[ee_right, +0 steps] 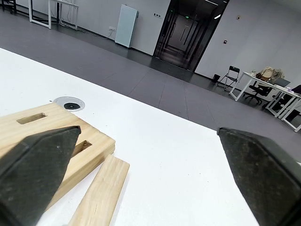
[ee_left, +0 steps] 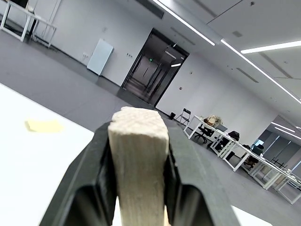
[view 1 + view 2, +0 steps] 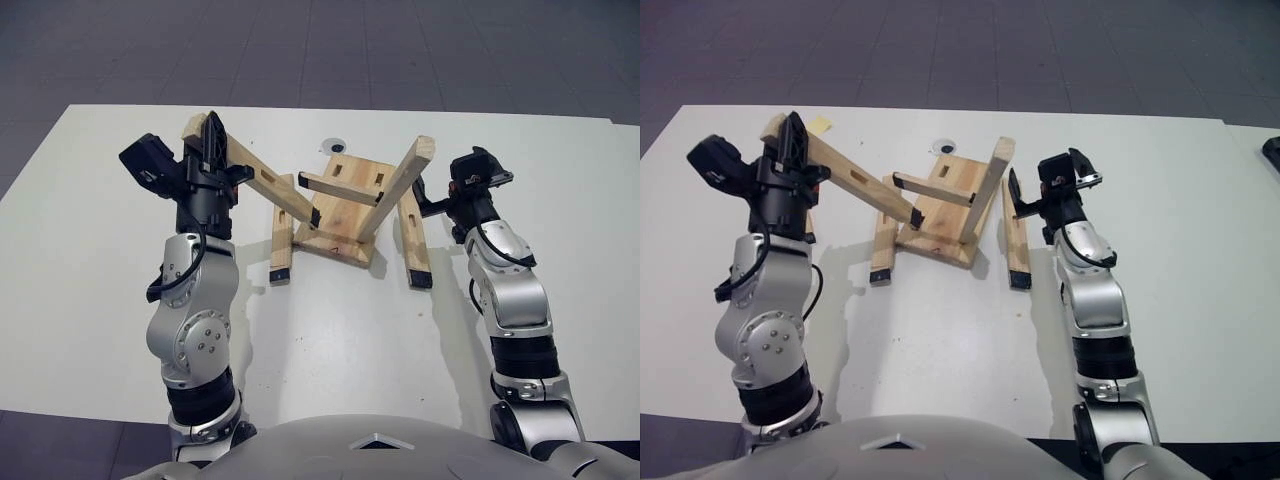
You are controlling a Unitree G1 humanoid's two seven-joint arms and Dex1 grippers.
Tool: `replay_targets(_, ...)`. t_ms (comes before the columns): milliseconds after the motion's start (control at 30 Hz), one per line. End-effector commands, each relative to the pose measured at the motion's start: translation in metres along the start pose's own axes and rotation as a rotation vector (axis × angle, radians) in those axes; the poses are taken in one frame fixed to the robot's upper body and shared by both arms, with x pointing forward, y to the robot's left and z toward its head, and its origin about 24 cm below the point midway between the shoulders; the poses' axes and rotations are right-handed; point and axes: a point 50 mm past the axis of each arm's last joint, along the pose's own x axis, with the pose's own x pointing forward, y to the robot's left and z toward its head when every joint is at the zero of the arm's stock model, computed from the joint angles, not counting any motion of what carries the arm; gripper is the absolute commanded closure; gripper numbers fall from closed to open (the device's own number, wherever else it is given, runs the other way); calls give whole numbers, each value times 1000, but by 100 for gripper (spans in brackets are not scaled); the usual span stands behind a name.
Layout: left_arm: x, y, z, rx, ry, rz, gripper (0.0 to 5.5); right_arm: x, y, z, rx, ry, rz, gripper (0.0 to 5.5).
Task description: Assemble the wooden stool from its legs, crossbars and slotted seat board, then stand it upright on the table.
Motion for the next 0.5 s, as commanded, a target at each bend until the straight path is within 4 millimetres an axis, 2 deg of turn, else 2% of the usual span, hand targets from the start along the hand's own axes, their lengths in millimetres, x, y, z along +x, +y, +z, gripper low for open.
replay_targets(33,9,-2,5,23,-49,-27,445,-3,-2,-5,-8,19,0,10)
replay_targets(133,12,2,1,45,-34,-40,445,-3,0,-6,4,16,3,10)
replay_targets(367,12,11,-24,93,57,-69,445,-2,1,-5,8,15,8,10)
replay_targets(500,12,15,-30,89,69,-62,445,-4,2,-7,13,21,7,10)
